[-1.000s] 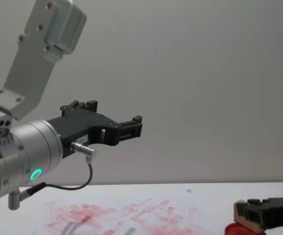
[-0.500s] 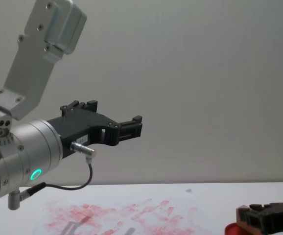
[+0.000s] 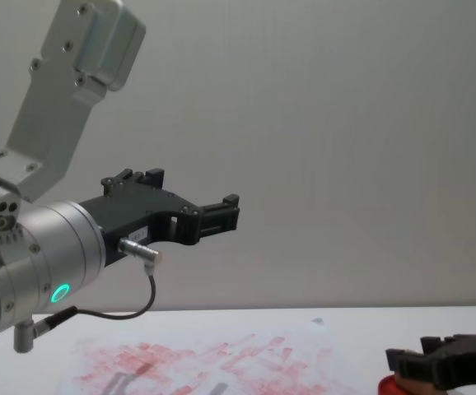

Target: Use the one hand to pick up the stamp and affix it onto the A4 paper.

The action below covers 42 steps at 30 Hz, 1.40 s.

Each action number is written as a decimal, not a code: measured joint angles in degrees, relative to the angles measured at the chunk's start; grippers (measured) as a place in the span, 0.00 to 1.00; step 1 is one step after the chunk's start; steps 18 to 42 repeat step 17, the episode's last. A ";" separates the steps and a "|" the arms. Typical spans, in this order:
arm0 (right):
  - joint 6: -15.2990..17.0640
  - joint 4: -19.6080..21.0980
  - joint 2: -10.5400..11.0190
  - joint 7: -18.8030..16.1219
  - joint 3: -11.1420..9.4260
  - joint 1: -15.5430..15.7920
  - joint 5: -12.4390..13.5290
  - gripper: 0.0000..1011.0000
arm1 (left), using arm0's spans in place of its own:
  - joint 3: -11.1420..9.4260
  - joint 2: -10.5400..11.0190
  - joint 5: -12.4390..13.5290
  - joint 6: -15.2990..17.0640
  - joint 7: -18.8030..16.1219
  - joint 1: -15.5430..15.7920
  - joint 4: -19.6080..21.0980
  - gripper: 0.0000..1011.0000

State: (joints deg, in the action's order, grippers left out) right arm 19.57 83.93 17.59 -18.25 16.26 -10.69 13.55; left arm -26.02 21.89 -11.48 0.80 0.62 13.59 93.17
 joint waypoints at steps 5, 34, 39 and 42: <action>-0.13 -0.28 -0.09 -0.14 0.04 -0.22 -0.11 0.65 | 0.00 0.00 0.00 0.00 0.00 0.00 0.00 0.99; -0.33 -0.64 -0.19 -0.28 0.09 -0.49 -0.31 0.98 | 0.00 0.00 0.00 0.00 0.00 0.00 0.00 0.99; -0.33 -0.64 -0.19 -0.28 0.09 -0.49 -0.31 0.98 | 0.00 0.00 0.00 0.00 0.00 0.00 0.00 0.99; -0.33 -0.64 -0.19 -0.28 0.09 -0.49 -0.31 0.98 | 0.00 0.00 0.00 0.00 0.00 0.00 0.00 0.99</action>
